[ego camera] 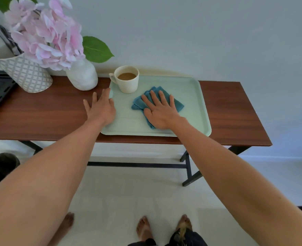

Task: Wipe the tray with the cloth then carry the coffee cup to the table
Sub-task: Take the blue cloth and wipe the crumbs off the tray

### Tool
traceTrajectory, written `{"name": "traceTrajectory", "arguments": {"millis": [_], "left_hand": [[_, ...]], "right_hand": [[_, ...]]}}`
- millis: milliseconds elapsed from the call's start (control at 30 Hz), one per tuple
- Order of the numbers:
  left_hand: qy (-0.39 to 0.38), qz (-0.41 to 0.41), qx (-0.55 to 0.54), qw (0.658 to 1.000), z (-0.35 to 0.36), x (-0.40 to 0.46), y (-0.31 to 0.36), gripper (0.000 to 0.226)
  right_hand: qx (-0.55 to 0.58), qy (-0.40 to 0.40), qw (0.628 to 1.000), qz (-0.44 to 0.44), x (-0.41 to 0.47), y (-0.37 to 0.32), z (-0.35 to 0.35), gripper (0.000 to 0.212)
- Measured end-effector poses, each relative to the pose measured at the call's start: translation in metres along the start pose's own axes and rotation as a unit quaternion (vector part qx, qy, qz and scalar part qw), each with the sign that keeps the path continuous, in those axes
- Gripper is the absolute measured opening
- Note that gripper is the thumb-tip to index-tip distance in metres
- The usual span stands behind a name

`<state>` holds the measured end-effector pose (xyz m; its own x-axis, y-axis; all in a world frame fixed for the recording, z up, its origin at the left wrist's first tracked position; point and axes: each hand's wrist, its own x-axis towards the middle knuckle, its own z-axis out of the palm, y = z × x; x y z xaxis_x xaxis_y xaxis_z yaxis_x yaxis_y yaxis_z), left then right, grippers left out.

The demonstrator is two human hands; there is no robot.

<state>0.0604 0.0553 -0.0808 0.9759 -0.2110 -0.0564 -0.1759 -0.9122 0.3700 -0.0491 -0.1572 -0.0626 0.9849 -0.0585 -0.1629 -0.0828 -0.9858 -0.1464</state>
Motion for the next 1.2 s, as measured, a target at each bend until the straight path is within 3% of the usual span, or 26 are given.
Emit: {"name": "traceTrajectory", "arguments": {"millis": [100, 167, 333, 467, 633, 767, 1000, 1200], "left_hand": [[0.007, 0.001, 0.001, 1.000, 0.003, 0.002, -0.001, 0.053], [0.010, 0.004, 0.002, 1.000, 0.004, 0.002, -0.001, 0.053], [0.012, 0.006, 0.003, 1.000, 0.003, 0.000, 0.000, 0.054], [0.013, 0.005, 0.001, 1.000, 0.003, 0.000, 0.002, 0.054], [0.022, -0.004, 0.002, 1.000, 0.004, 0.001, 0.003, 0.054], [0.025, -0.011, 0.008, 1.000, 0.005, 0.002, 0.004, 0.053], [0.023, 0.008, 0.026, 0.999, 0.004, 0.003, 0.001, 0.052], [0.025, -0.004, 0.009, 1.000, 0.005, 0.002, 0.004, 0.054]], "right_hand": [[0.014, -0.033, 0.996, -0.079, -0.027, 0.012, 0.006, 0.059], [0.028, -0.049, 0.995, -0.082, -0.044, 0.030, 0.007, 0.058], [0.034, -0.031, 0.997, 0.067, -0.046, 0.070, -0.002, 0.058], [0.039, -0.003, 0.991, 0.129, -0.019, 0.049, -0.003, 0.061], [0.042, -0.022, 0.998, 0.033, -0.019, 0.004, 0.004, 0.061], [0.044, -0.054, 0.997, -0.029, -0.046, 0.017, 0.008, 0.059], [0.004, -0.021, 0.995, 0.098, -0.047, 0.083, -0.002, 0.059], [0.048, 0.008, 0.989, 0.143, -0.007, 0.043, -0.008, 0.063]]}}
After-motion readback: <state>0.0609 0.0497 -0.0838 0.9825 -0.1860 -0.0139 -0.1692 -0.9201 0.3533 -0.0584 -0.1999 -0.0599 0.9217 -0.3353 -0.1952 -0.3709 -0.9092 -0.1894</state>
